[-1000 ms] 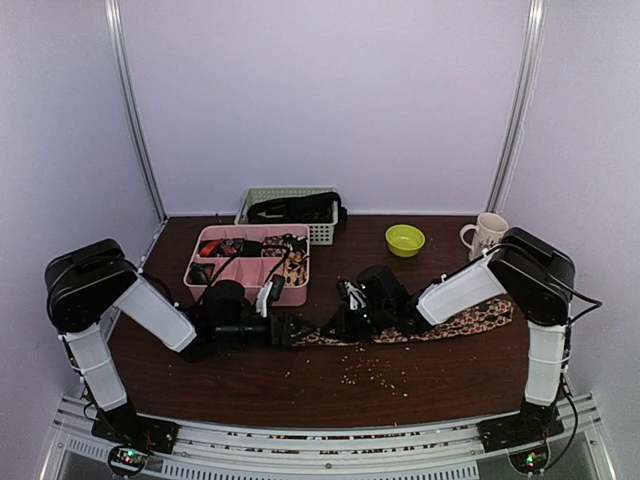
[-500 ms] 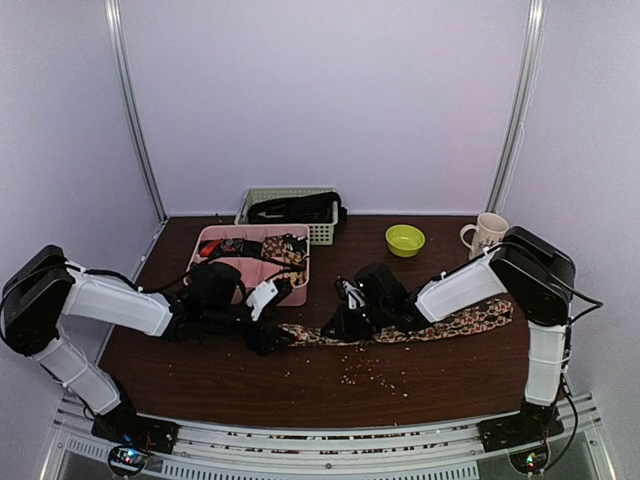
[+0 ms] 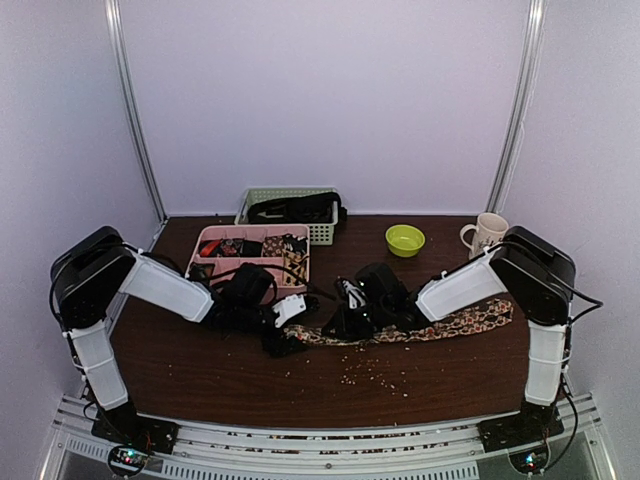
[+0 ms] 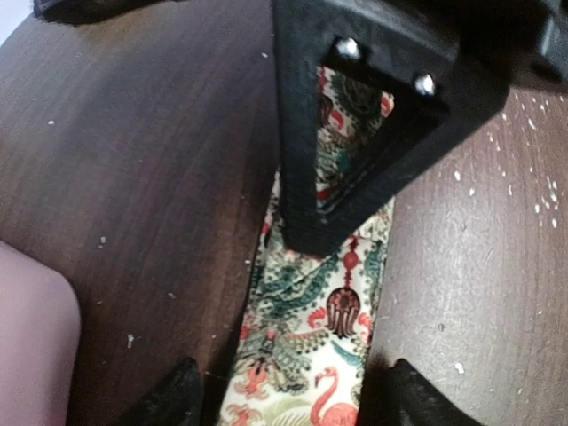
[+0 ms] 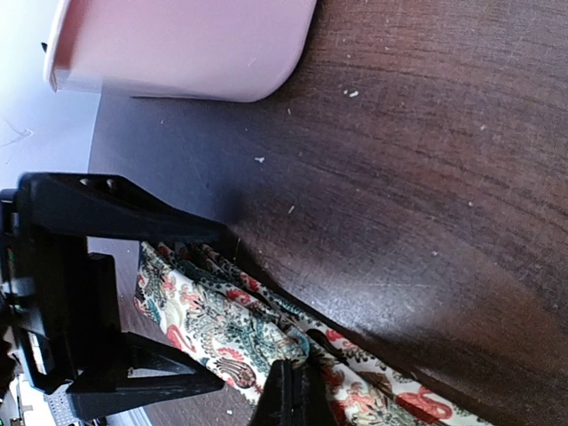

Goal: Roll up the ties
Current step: Roll the tie at the center of the board.

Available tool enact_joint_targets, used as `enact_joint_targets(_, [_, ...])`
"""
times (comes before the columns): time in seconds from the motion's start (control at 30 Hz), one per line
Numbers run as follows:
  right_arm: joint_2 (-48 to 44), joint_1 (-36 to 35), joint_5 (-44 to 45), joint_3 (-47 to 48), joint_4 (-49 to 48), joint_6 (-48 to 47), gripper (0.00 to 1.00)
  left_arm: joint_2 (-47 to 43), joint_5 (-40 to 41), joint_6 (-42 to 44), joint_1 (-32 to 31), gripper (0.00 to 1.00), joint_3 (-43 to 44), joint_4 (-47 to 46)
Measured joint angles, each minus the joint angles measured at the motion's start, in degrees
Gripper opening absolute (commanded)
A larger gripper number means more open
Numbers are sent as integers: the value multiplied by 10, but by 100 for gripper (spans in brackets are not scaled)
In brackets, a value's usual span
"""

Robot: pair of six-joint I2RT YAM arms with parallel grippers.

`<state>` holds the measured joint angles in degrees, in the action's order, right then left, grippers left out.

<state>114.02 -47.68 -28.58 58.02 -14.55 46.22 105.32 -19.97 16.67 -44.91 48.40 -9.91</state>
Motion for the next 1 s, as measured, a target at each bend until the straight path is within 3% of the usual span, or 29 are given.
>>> enact_joint_targets(0.07, [0, 2, -1, 0, 0, 0, 0, 12, -9, 6, 0, 56, 5, 2])
enact_joint_targets(0.13, [0, 3, -2, 0, -1, 0, 8, 15, -19, 5, 0, 47, 8, 1])
enact_joint_targets(0.23, [-1, 6, -4, 0, -2, 1, 26, 16, -27, -1, 0, 44, 1, -12])
enact_joint_targets(0.33, [-7, 8, -11, -2, -9, 9, 33, 16, -29, -12, 0, 43, -12, -39])
enact_joint_targets(0.67, [-13, 8, -50, -5, -59, 35, 35, 16, -19, -38, -4, 44, -26, -71])
enact_joint_targets(0.9, [-13, 8, -46, -3, -18, 17, 37, 16, -17, -38, -5, 44, -28, -74])
enact_joint_targets(1.0, [-13, 5, -41, -1, 4, 3, 25, 16, -17, -38, -5, 44, -28, -75])
